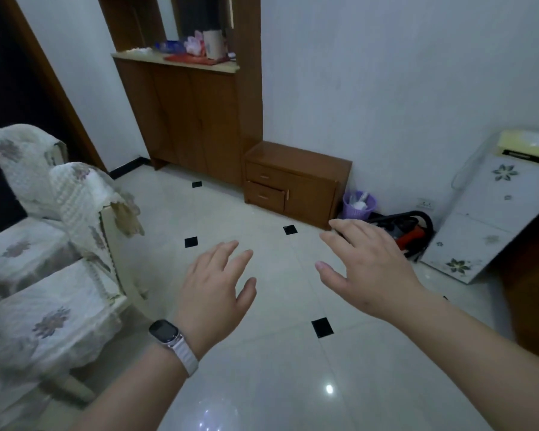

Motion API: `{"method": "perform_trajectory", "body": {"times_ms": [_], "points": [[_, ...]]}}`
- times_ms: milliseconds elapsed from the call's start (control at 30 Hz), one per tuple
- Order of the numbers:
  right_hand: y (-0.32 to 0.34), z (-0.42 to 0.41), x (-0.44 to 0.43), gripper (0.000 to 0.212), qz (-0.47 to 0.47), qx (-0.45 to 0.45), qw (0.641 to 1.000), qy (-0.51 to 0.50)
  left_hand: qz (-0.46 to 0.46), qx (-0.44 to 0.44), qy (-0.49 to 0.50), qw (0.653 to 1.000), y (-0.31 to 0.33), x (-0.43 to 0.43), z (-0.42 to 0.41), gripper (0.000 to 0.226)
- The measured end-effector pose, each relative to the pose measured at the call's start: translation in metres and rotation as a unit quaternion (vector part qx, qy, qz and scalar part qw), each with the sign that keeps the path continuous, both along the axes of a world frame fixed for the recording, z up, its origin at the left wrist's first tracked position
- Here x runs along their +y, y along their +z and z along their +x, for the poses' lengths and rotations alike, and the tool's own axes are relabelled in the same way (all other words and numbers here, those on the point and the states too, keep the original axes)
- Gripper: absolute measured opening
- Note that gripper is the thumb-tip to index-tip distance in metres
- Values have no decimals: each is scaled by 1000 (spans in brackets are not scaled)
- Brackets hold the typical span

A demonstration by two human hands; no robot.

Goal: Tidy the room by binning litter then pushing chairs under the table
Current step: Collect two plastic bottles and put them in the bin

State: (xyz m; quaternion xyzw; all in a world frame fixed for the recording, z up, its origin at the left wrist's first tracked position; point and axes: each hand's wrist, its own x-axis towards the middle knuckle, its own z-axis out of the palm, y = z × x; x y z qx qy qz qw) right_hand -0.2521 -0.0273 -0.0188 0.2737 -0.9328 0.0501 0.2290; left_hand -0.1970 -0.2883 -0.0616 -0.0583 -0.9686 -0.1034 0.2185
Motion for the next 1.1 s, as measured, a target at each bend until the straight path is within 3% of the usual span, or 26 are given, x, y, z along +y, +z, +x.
{"method": "perform_trajectory", "body": {"times_ms": [367,833,1100], "points": [[-10,-153,-56,52,-11,-31,998,51,-26,-5,38,999,1,-43,-131,46],[-17,-434,-63,50,-47,-39,982,178,-132,1,153,979,41,-29,-358,43],[-5,-527,-102,49,-65,-24,964,255,-137,13,194,971,49,-47,-419,40]]}}
